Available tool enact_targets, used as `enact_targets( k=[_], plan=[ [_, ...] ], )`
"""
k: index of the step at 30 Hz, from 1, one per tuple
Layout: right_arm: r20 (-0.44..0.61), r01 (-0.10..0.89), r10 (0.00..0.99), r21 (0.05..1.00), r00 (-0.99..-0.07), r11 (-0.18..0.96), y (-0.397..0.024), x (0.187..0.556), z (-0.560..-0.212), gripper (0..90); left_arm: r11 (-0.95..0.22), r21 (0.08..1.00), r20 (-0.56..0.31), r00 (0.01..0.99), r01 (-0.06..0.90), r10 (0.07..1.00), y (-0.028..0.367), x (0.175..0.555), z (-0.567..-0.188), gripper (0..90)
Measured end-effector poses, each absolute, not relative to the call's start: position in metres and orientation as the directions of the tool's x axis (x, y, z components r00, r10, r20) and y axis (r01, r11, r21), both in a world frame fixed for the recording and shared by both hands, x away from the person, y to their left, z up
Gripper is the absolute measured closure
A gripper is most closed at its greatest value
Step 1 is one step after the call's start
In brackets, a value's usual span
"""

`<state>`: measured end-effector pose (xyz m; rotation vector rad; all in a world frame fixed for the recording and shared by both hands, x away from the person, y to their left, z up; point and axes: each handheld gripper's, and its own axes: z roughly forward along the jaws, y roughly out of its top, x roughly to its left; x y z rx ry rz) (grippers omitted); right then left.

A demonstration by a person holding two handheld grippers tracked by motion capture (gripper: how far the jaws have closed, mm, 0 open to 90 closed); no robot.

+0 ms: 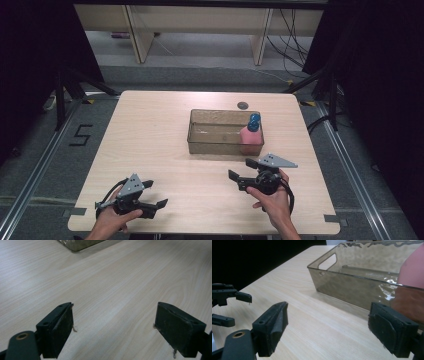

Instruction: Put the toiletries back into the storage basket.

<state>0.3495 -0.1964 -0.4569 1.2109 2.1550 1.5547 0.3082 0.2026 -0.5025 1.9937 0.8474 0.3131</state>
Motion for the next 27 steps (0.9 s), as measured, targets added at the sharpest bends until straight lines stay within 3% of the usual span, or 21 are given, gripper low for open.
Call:
enact_targets(
  k=[13, 15, 19, 20, 24, 27],
  plan=[
    [0.296, 0.498, 0.701, 0.862, -0.649, 0.096, -0.194, 0.339, -0.462, 16.9, -0.344, 0.829, -0.106, 0.729, 0.440, 0.676, 0.203, 0.308, -0.502, 14.8],
    [0.246, 0.457, 0.707, 0.881, -0.663, 0.122, -0.195, 0.340, -0.464, 16.9, -0.350, 0.826, -0.106, 0.732, 0.441, 0.673, 0.203, 0.308, -0.502, 14.8],
    [0.314, 0.520, 0.700, 0.848, -0.642, 0.096, -0.190, 0.332, -0.466, 16.7, -0.343, 0.828, -0.113, 0.731, 0.444, 0.673, 0.203, 0.308, -0.502, 14.7],
    [0.271, 0.476, 0.696, 0.872, -0.665, 0.116, -0.191, 0.335, -0.468, 16.7, -0.342, 0.828, -0.113, 0.730, 0.444, 0.674, 0.203, 0.308, -0.502, 14.8],
    [0.260, 0.471, 0.690, 0.872, -0.676, 0.133, -0.192, 0.331, -0.469, 16.7, -0.366, 0.826, -0.080, 0.731, 0.429, 0.678, 0.204, 0.309, -0.503, 14.8],
    [0.261, 0.471, 0.683, 0.871, -0.682, 0.137, -0.191, 0.328, -0.470, 16.7, -0.337, 0.831, -0.114, 0.729, 0.442, 0.675, 0.203, 0.308, -0.503, 14.8]
  ],
)
